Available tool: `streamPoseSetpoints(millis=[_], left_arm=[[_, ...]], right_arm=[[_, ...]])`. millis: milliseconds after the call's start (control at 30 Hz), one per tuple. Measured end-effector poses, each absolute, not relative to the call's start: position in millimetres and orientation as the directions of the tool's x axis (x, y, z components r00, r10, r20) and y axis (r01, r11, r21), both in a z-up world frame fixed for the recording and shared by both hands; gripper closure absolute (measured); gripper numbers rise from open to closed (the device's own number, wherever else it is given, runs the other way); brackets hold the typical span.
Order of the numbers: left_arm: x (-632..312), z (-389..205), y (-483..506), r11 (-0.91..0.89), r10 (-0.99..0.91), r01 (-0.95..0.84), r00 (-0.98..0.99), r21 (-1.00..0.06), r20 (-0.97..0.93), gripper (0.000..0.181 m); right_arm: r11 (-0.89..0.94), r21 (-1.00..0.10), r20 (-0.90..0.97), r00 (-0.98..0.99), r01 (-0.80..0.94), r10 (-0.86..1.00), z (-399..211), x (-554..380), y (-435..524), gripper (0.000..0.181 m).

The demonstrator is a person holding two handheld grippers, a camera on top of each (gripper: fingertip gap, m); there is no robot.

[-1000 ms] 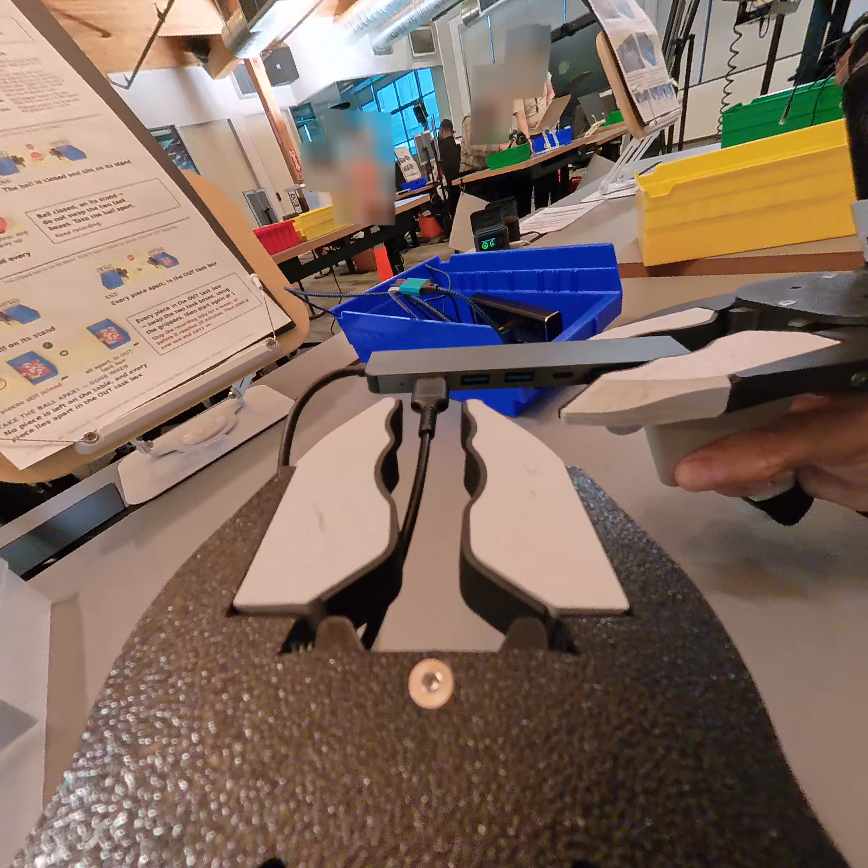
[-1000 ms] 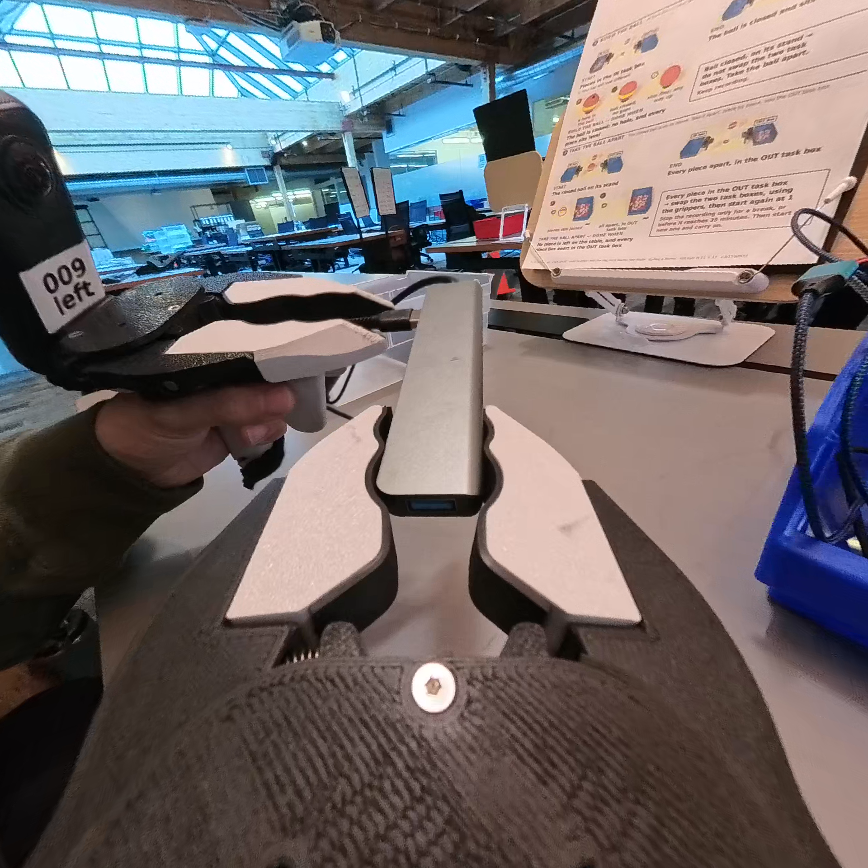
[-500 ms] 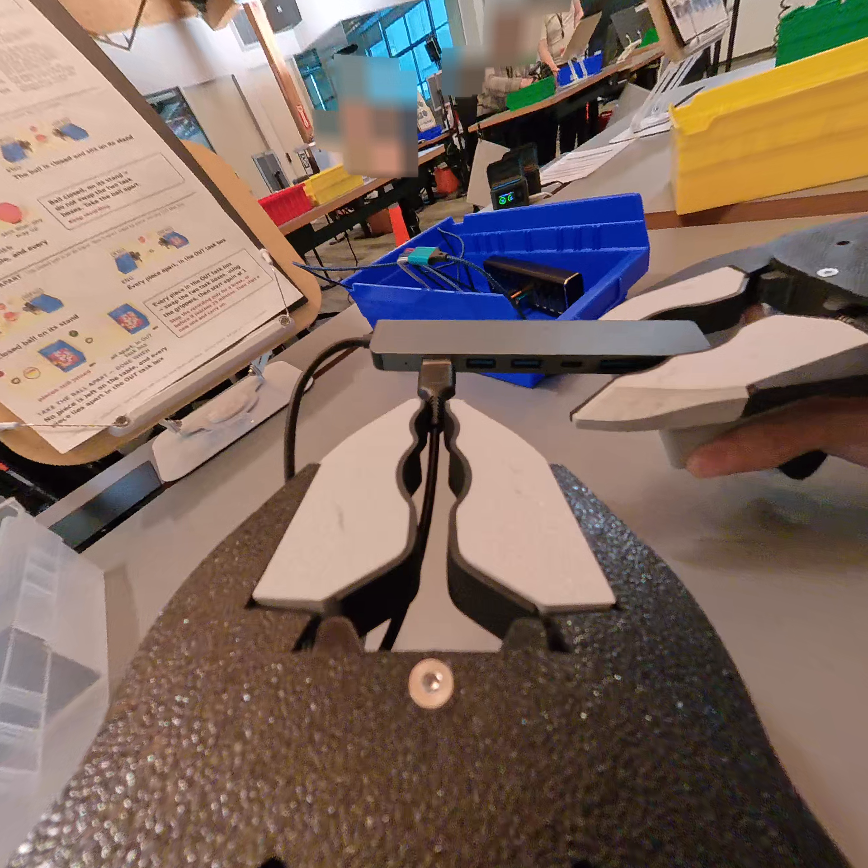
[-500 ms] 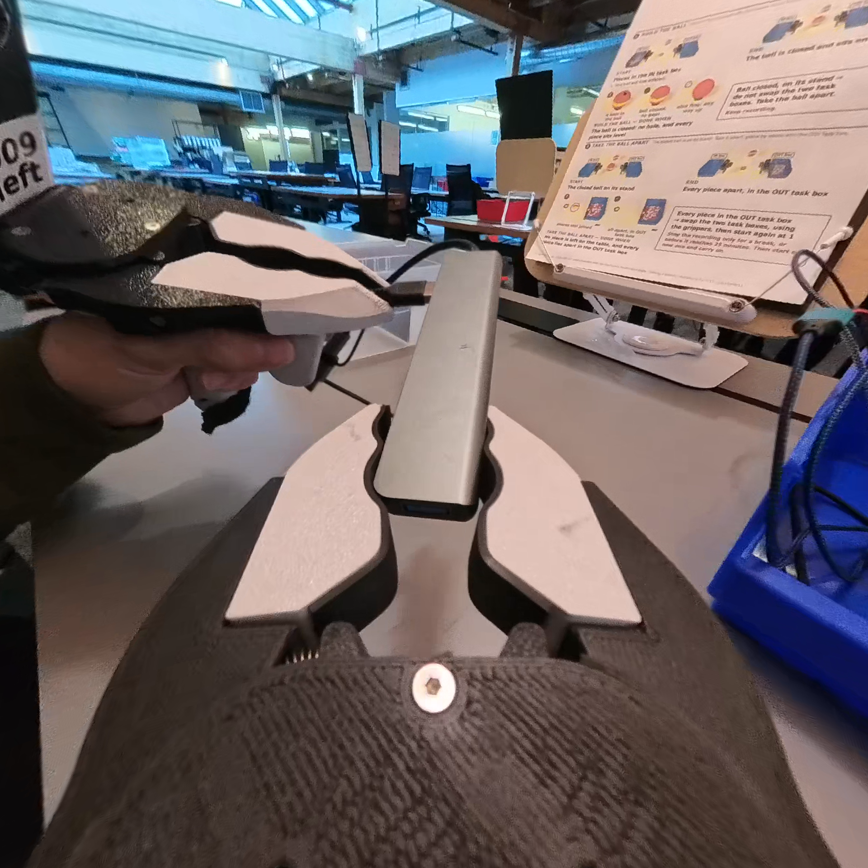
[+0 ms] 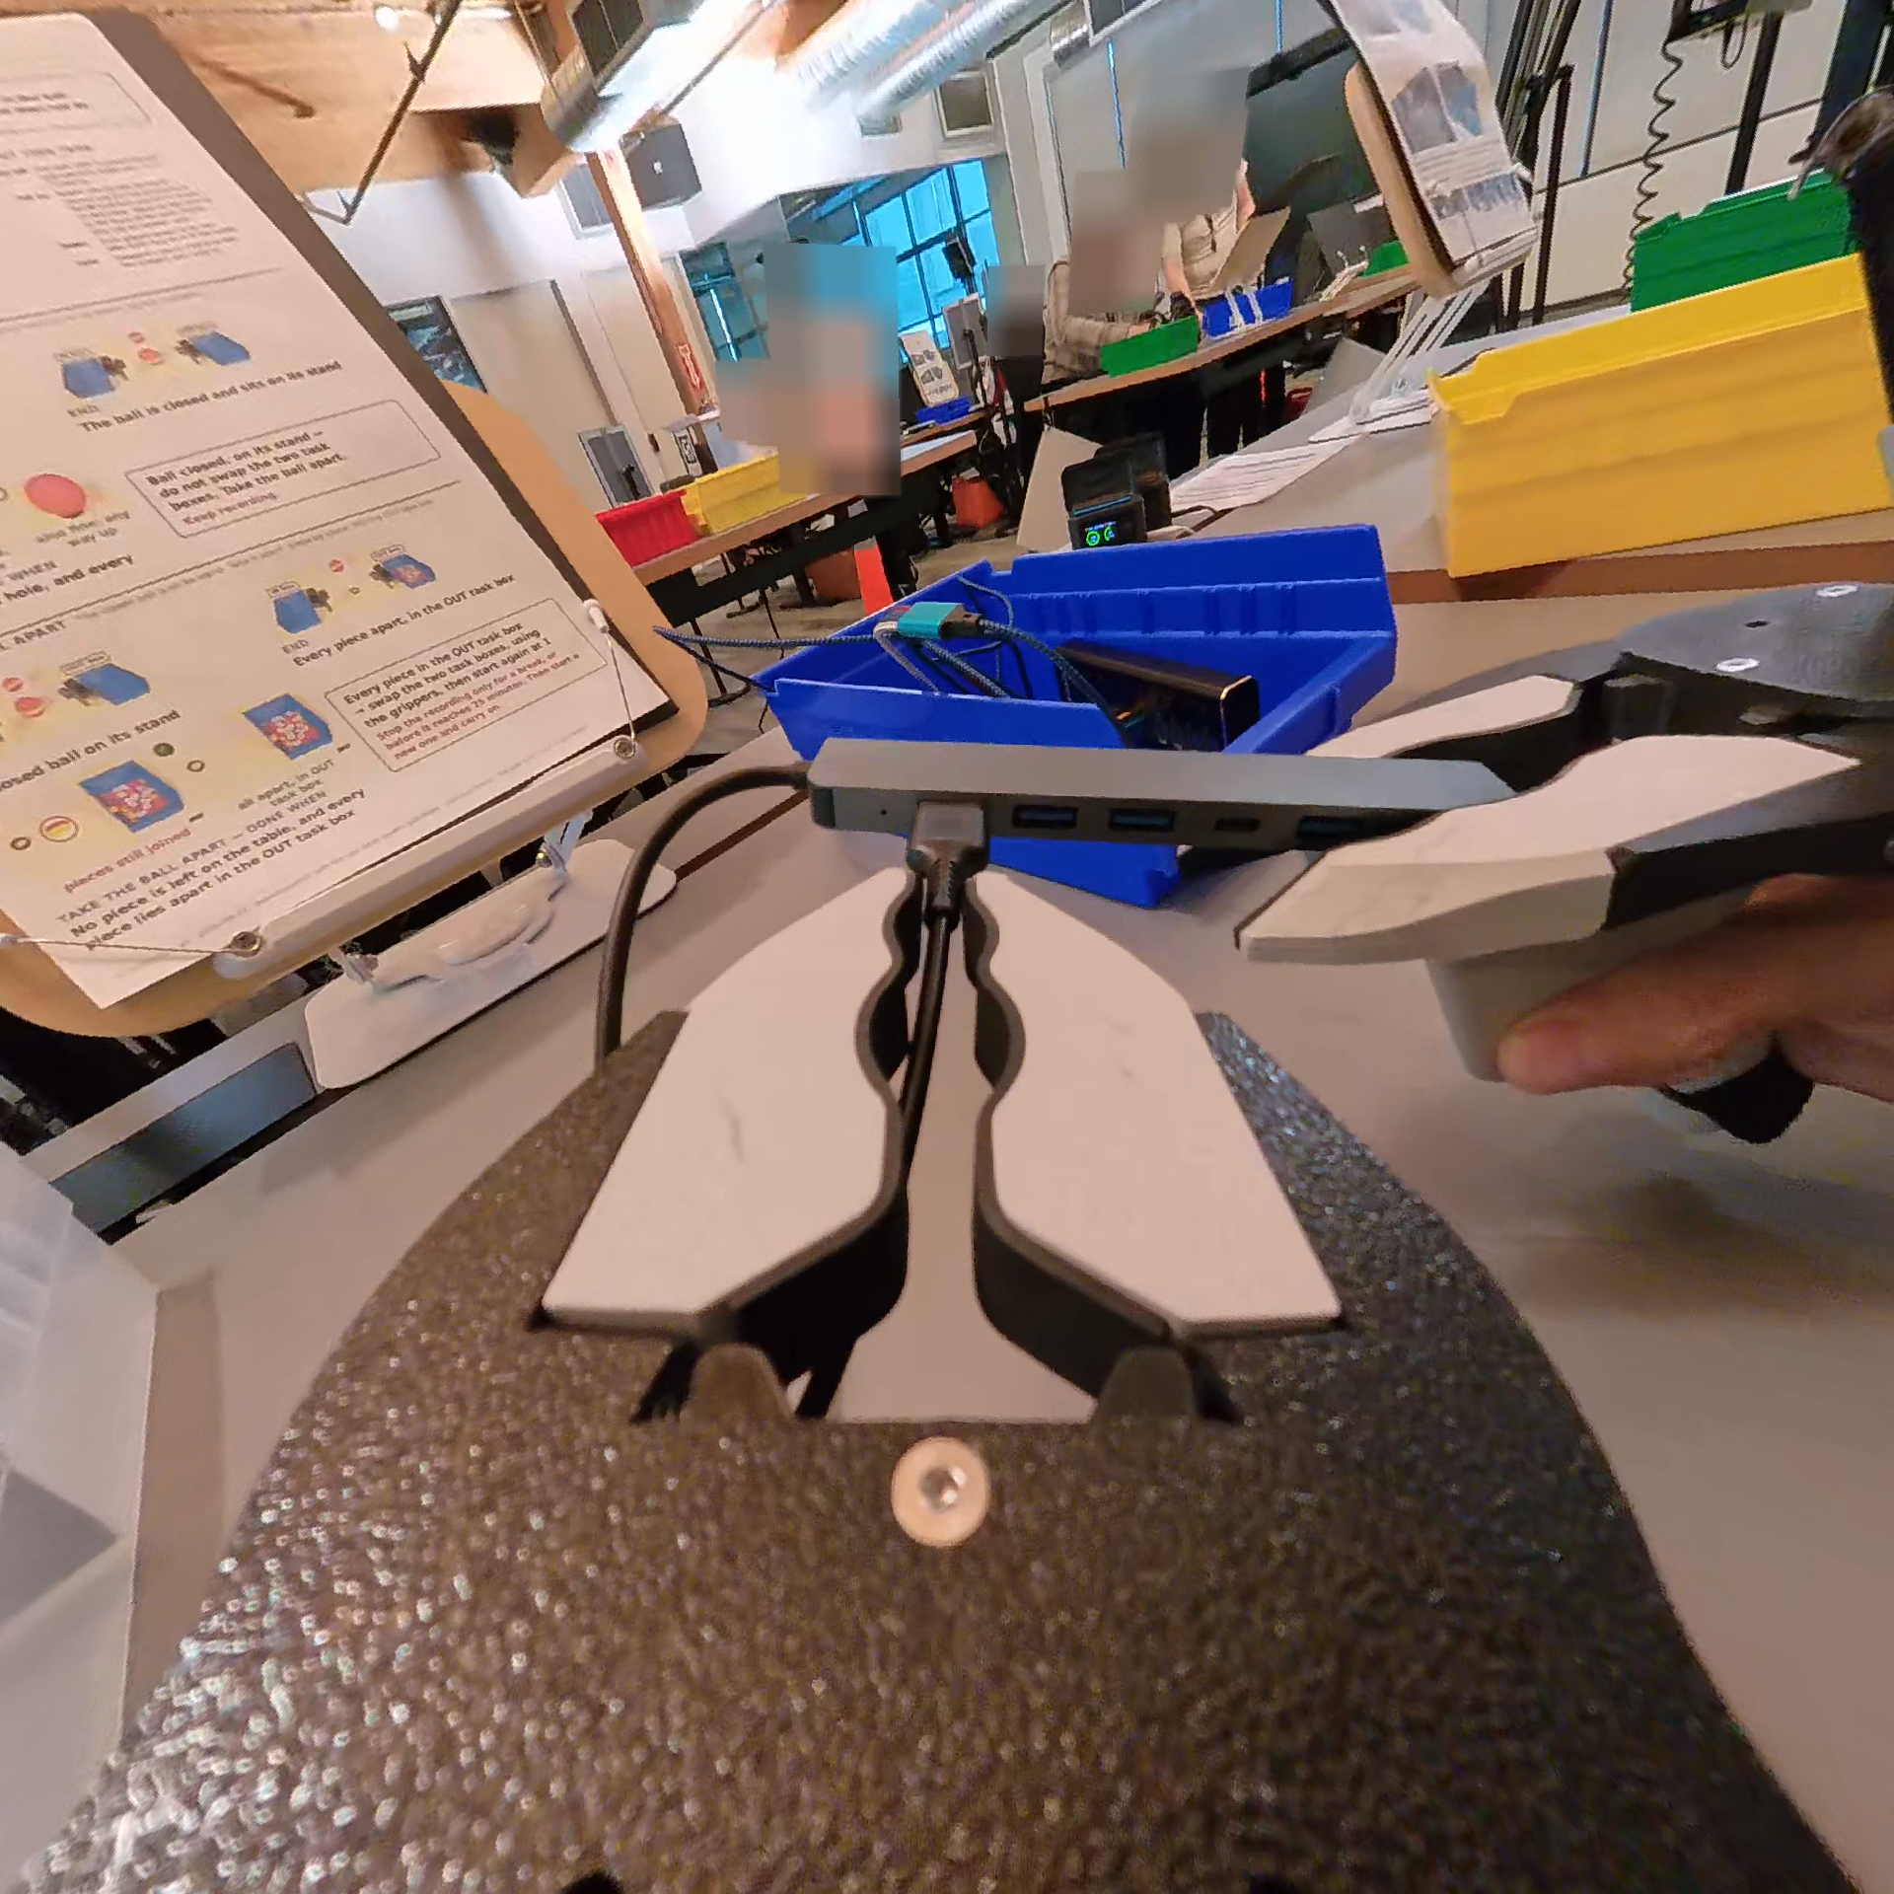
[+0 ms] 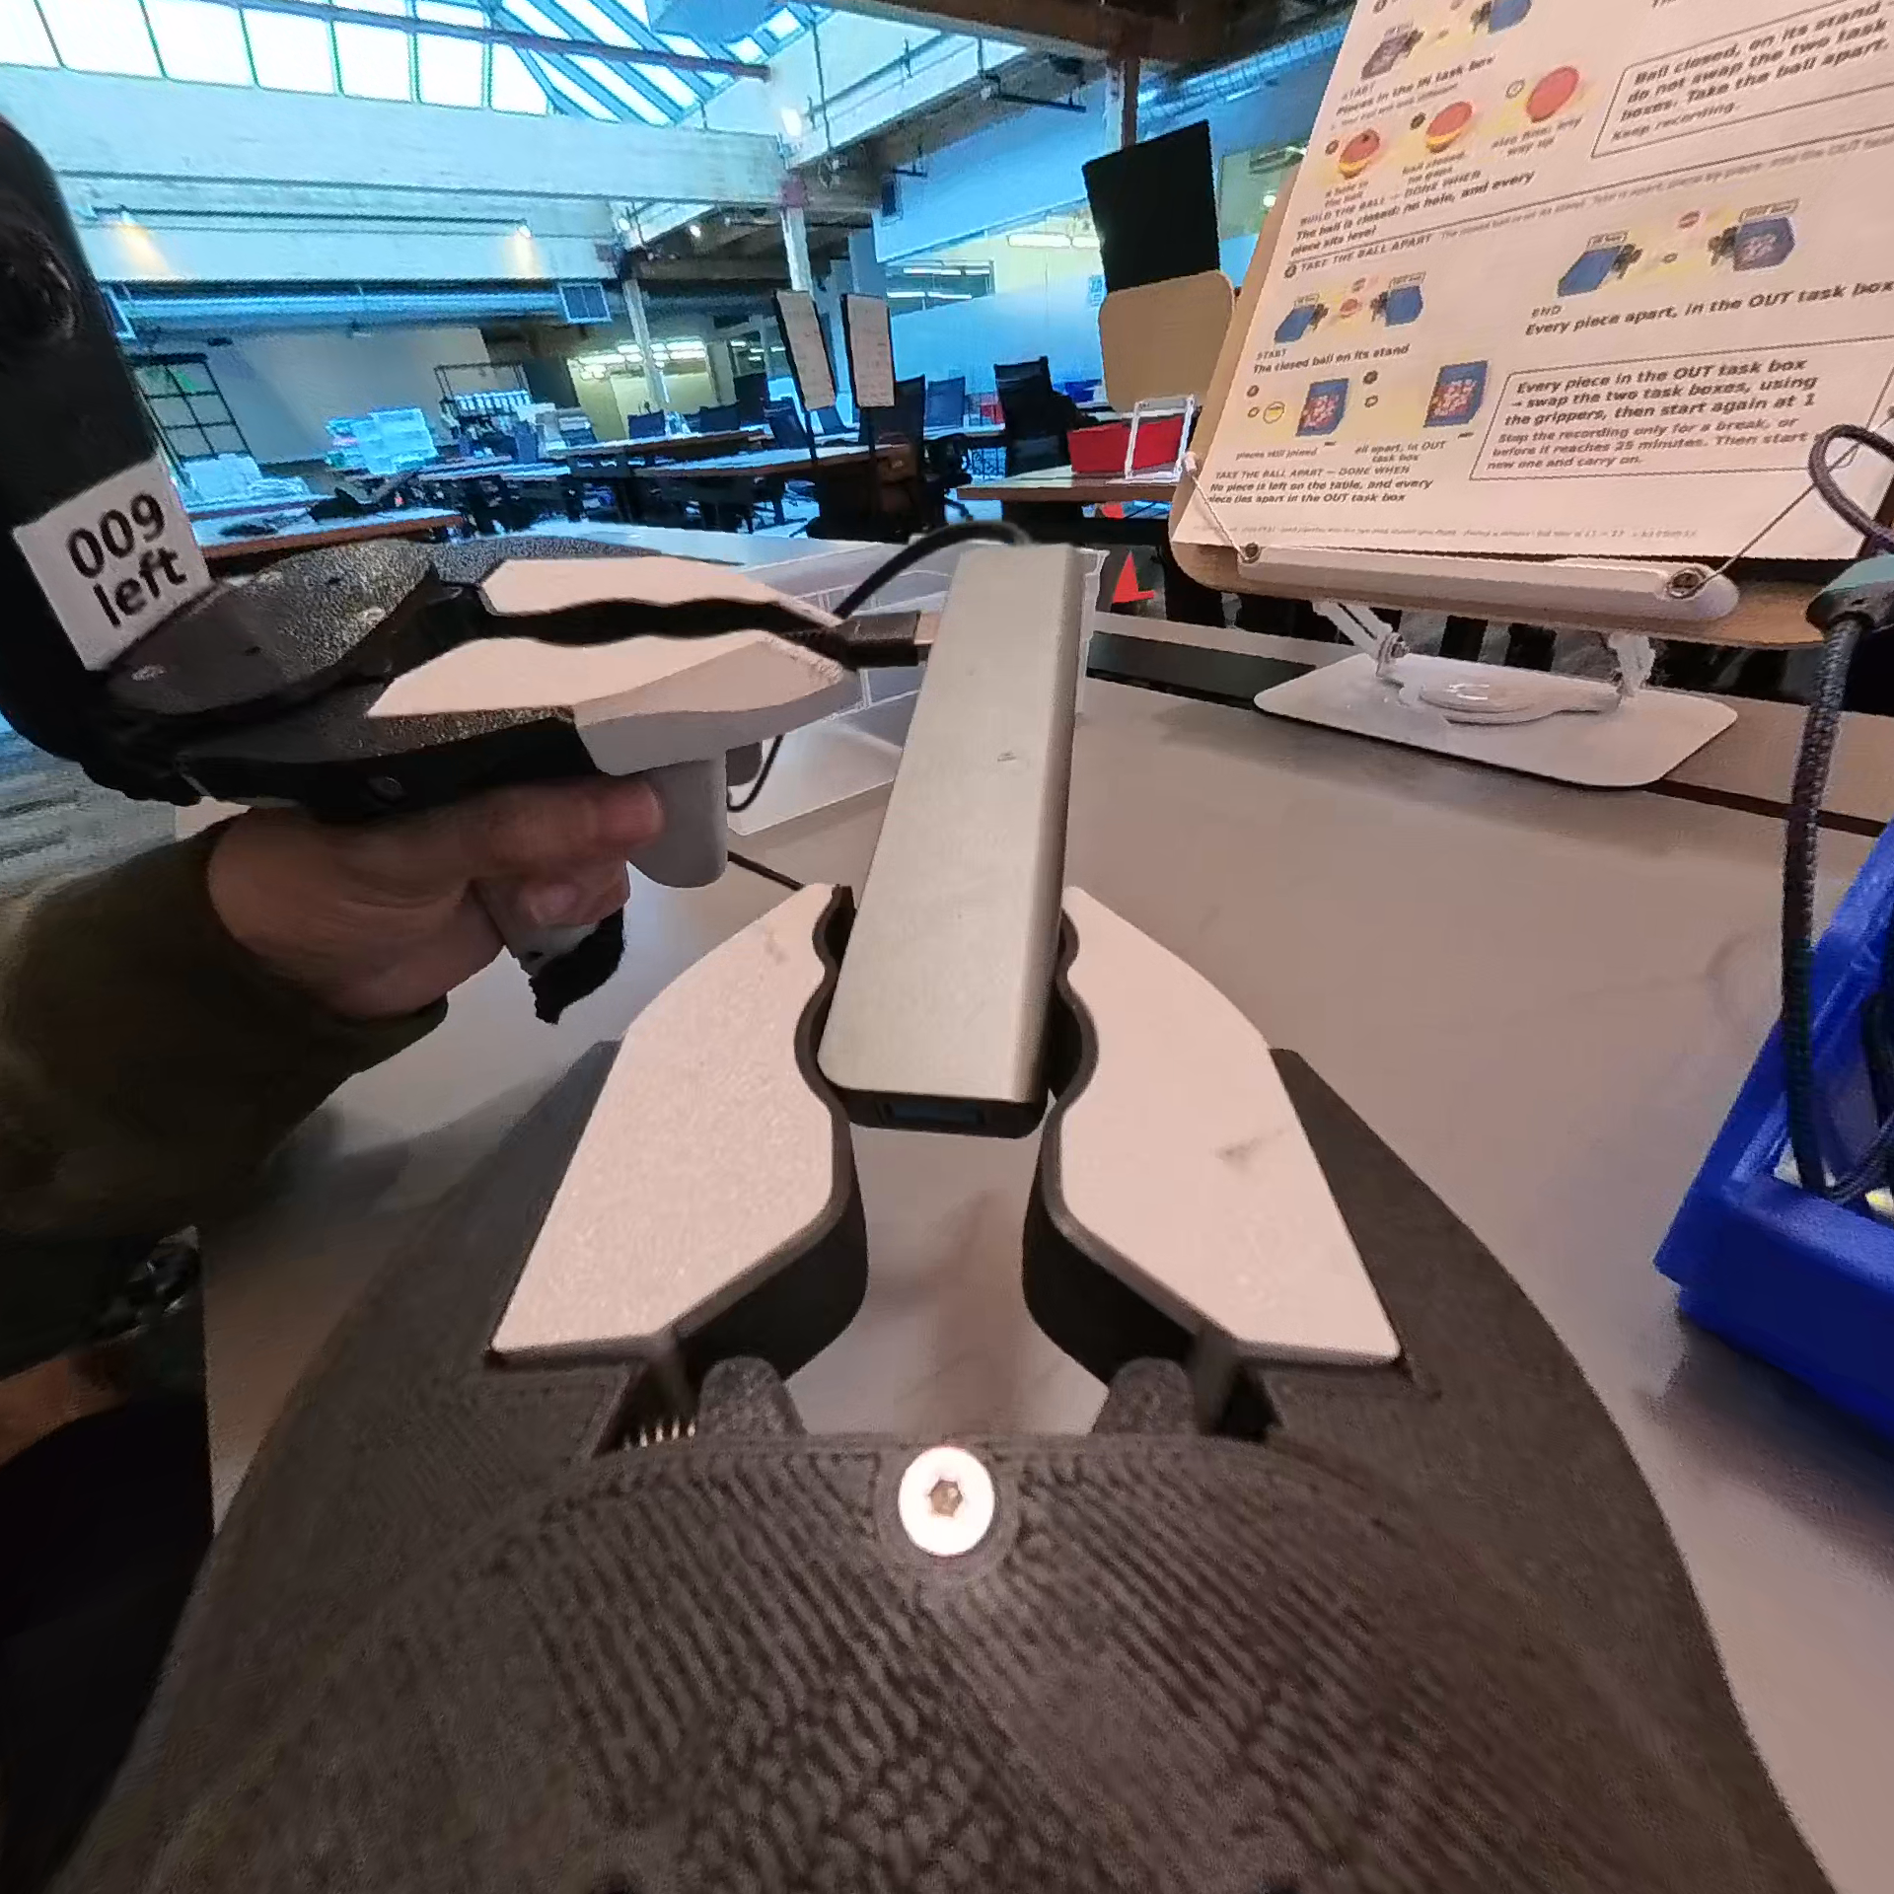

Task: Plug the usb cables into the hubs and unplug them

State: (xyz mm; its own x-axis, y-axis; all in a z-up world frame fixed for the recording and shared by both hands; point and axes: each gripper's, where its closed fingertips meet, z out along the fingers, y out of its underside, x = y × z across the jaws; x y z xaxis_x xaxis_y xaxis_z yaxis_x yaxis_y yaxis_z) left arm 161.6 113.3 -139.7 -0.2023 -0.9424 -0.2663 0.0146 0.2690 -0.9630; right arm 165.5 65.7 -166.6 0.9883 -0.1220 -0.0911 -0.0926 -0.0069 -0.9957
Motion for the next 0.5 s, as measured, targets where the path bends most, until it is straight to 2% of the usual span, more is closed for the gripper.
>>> streamPoseSetpoints(millis=[100, 267, 367, 500], left_arm=[[162.5, -140.1, 113.3, 0.254, -0.947, 0.017, -0.199, -0.967, -0.252, 0.168], [161.3, -138.4, 114.2, 0.284, -0.944, 0.031, -0.169, -0.958, -0.285, 0.177], [161.1, -137.8, 113.9, 0.289, -0.943, 0.031, -0.165, -0.957, -0.290, 0.176], [161.6, -139.6, 110.4, 0.230, -0.951, 0.037, -0.205, -0.972, -0.233, 0.167]], right_arm=[[0.007, -0.995, -0.103, 0.987, -0.103, -0.120, -164.3, 165.3, 65.3, 0.147], [-0.002, -0.993, -0.121, 0.986, -0.122, -0.111, -167.0, 162.7, 67.5, 0.146], [0.004, -0.993, -0.121, 0.986, -0.122, -0.117, -166.0, 162.9, 67.2, 0.147], [0.011, -0.992, -0.130, 0.984, -0.129, -0.119, -164.4, 164.1, 66.9, 0.147]])
